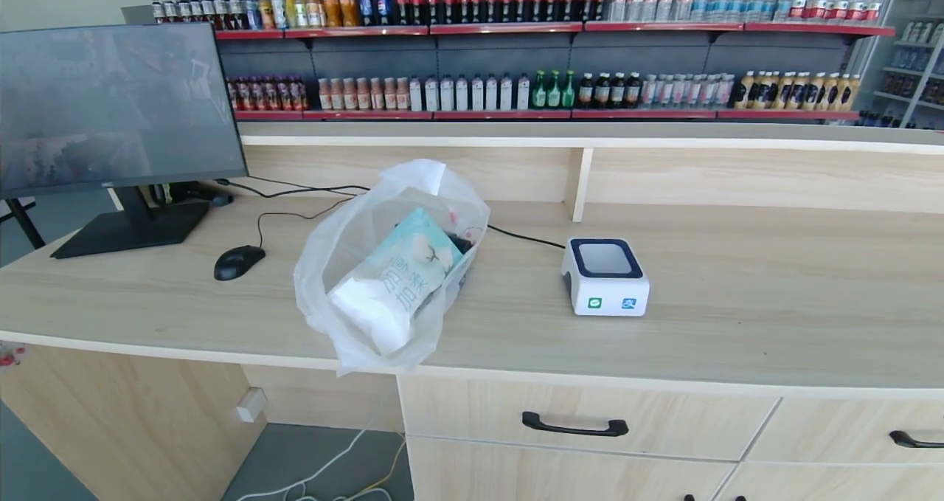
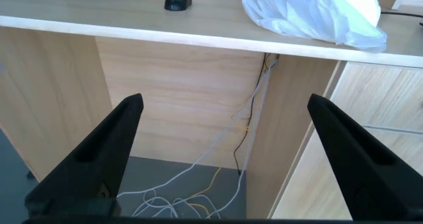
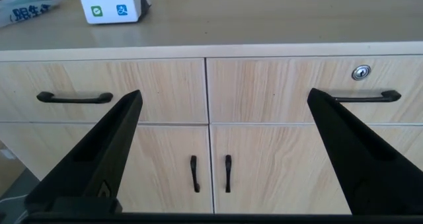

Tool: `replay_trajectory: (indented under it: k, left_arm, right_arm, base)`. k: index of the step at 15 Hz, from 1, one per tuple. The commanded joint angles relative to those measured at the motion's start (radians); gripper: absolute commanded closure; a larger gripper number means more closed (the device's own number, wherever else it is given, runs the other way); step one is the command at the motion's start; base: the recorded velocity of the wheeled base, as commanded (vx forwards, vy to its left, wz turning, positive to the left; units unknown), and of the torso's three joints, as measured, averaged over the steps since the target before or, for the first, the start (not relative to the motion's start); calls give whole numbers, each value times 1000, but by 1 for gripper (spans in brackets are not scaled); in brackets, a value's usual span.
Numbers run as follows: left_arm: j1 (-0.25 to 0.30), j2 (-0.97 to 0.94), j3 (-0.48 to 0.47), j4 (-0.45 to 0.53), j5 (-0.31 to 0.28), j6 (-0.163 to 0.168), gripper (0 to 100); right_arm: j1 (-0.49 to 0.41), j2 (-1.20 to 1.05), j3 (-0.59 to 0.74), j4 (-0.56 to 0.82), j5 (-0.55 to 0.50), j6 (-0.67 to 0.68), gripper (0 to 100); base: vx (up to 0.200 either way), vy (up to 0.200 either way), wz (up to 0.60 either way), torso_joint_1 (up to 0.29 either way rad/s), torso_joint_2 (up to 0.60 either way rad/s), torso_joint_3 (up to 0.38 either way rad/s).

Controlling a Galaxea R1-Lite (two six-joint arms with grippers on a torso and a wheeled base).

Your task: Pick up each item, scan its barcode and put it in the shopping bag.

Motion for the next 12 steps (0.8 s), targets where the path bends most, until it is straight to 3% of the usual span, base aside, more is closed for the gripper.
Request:
replay_trajectory:
  k: [1, 5, 12]
  left_arm:
    - [0, 0, 0, 0, 0, 0, 0]
    - [0, 0, 0, 0, 0, 2, 0]
    - [0, 0, 0, 0, 0, 3, 0]
  right_arm:
    - [0, 0, 0, -2, 0, 1, 0]
    - [-1, 0, 0, -2, 0, -1, 0]
    - [-1, 0, 2, -2, 6, 2, 0]
  base:
    - [-200, 0, 0, 12, 12, -2]
    - [-200, 0, 0, -7, -1, 7]
    - [0, 0, 0, 0, 0, 0]
